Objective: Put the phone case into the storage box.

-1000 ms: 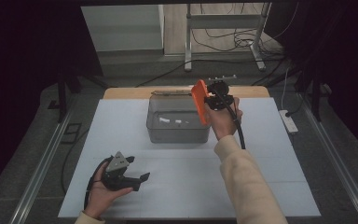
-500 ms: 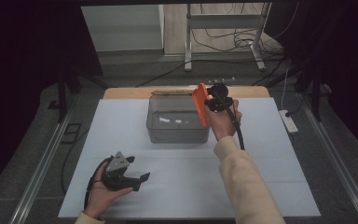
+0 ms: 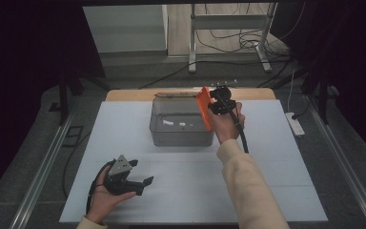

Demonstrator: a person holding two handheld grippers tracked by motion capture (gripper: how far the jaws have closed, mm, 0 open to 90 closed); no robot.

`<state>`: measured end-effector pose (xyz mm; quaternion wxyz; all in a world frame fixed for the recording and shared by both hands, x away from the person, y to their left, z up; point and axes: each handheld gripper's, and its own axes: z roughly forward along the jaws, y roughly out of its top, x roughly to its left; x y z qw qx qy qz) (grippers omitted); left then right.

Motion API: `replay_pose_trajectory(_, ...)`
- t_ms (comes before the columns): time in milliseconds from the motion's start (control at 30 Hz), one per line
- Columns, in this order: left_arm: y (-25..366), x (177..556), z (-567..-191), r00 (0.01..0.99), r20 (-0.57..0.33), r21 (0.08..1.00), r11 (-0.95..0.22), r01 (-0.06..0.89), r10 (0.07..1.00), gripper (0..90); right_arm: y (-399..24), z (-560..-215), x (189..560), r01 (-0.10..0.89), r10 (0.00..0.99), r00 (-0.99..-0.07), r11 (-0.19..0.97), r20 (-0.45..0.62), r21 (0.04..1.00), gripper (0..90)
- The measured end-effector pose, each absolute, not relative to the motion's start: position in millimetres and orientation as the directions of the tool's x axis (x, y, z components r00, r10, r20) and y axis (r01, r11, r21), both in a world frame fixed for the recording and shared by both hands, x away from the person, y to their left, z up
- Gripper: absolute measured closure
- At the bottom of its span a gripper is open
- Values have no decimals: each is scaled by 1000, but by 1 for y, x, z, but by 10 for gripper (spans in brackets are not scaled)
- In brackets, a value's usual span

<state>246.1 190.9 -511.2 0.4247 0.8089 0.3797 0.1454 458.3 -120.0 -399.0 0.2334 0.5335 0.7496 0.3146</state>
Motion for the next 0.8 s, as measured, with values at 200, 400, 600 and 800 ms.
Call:
replay_pose_trajectory(200,191,246,-511,670,-86,797,-352,490,738,127,-117,-402,459,658,948,-318,239,-23,714,801)
replay_pose_trajectory(400,191,246,-511,670,-87,797,-351,491,737,127,-115,-405,461,664,948,-317,243,-29,707,802)
replay_pose_trajectory(600,191,246,-511,671,-87,798,-351,489,736,128,-114,-408,462,670,949,-312,246,-35,700,801)
replay_pose_trajectory(800,191,246,-511,670,-91,799,-348,491,737,129,-111,-412,464,678,951,-307,247,-39,693,802)
